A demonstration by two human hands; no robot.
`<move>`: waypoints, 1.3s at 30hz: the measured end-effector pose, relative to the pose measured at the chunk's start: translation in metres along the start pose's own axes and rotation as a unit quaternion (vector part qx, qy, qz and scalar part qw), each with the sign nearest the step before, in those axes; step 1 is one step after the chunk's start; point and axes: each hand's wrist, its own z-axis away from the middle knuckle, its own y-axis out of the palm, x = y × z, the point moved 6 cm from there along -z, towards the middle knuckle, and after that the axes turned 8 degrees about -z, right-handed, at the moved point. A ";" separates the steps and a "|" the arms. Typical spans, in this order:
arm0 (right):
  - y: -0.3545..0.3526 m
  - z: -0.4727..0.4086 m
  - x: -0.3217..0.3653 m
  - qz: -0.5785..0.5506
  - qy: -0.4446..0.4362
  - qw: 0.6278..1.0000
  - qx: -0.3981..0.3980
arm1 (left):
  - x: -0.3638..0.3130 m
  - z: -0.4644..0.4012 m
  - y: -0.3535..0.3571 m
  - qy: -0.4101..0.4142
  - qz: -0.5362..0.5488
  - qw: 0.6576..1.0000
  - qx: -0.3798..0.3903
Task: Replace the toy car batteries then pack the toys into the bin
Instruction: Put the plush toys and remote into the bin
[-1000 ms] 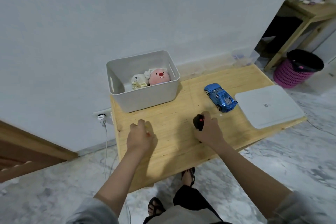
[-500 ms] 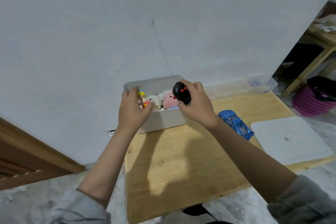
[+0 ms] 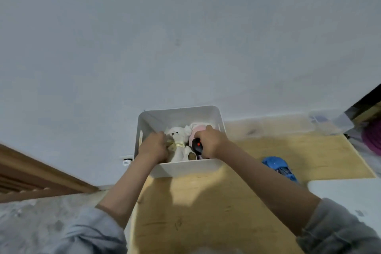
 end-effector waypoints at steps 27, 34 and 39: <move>-0.014 0.021 0.004 -0.035 -0.020 0.999 -0.008 | -0.003 0.021 -0.021 -0.045 -0.030 0.996 0.074; -0.026 0.085 0.012 -0.112 -0.018 0.971 -0.208 | -0.038 0.094 -0.049 0.025 0.042 0.995 -0.082; -0.005 0.157 -0.010 -0.155 -0.035 0.933 -0.323 | -0.078 0.137 -0.027 0.108 0.134 0.973 -0.151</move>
